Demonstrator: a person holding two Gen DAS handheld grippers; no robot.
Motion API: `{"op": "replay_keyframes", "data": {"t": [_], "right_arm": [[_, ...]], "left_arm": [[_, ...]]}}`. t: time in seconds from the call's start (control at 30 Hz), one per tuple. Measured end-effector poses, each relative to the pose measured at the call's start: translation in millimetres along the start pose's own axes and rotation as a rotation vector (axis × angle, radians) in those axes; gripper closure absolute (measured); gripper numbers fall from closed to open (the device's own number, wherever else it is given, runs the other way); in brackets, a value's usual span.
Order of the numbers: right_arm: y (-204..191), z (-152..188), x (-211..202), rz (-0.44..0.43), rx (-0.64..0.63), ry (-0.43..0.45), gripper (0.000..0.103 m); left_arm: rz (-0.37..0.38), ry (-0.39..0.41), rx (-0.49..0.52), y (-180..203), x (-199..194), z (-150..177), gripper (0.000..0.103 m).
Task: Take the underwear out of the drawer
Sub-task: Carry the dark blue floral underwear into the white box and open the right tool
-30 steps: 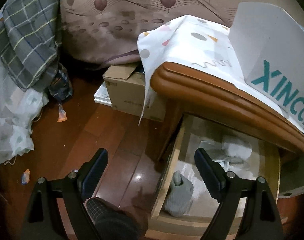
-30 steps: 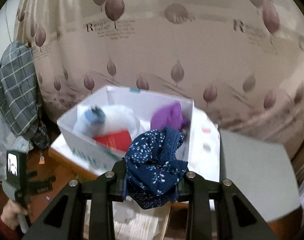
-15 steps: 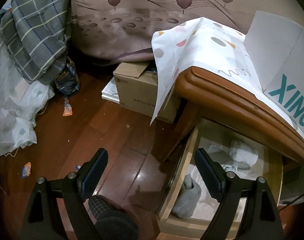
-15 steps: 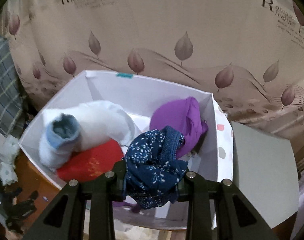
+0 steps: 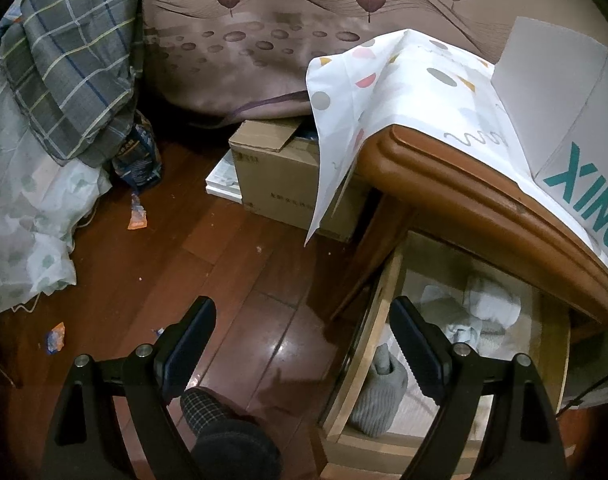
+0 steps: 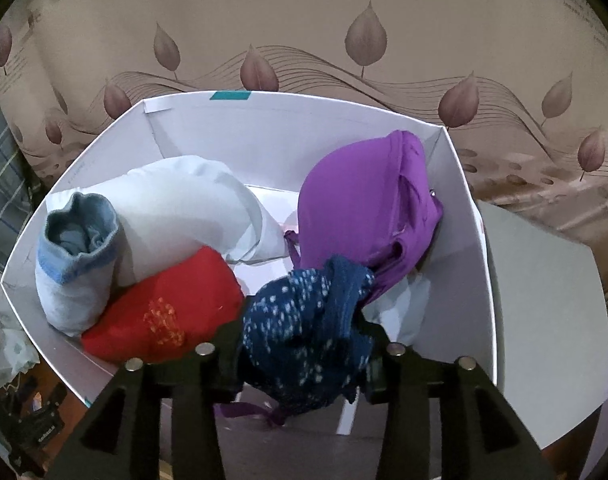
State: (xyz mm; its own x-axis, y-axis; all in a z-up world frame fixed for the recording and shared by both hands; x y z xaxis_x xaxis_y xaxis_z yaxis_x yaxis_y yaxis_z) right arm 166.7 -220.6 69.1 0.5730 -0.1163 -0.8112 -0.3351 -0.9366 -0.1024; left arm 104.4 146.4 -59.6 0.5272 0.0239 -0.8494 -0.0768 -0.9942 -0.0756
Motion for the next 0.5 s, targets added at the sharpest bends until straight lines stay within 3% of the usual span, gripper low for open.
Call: {"op": "replay_keyframes", "data": {"t": [0.13, 0.27, 0.5], "right_arm": [[-3.5, 0.9, -9.2, 0.010, -0.009, 0.019, 0.045], [-7.3, -7.3, -33.5, 0.041, -0.059, 0.108, 0.038], [-14.1, 1.2, -96.8, -0.008, -0.142, 0.199, 0.035]], "left_arm": [[0.011, 0.000, 0.007, 3.5, 0.4, 0.9, 0.017], [0.016, -0.001, 0.026, 8.6, 0.4, 1.2, 0.017], [0.024, -0.011, 0.069, 19.7, 2.3, 2.7, 0.017]]}}
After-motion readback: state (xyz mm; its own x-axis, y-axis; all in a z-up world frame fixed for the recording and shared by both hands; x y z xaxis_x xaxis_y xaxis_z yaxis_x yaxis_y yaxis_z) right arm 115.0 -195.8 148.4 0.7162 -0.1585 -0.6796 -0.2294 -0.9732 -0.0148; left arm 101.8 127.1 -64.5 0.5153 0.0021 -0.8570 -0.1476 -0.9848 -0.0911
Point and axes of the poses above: each gripper's, at about its wrist camera, not at the fingertips, and x roughly the way its jaws point, y to its right, z to its underside, the point moved 8 cm from there along x, roughly the way its jaws point, and after that the axes turned 13 degrees about x, right-handed, at the moved point
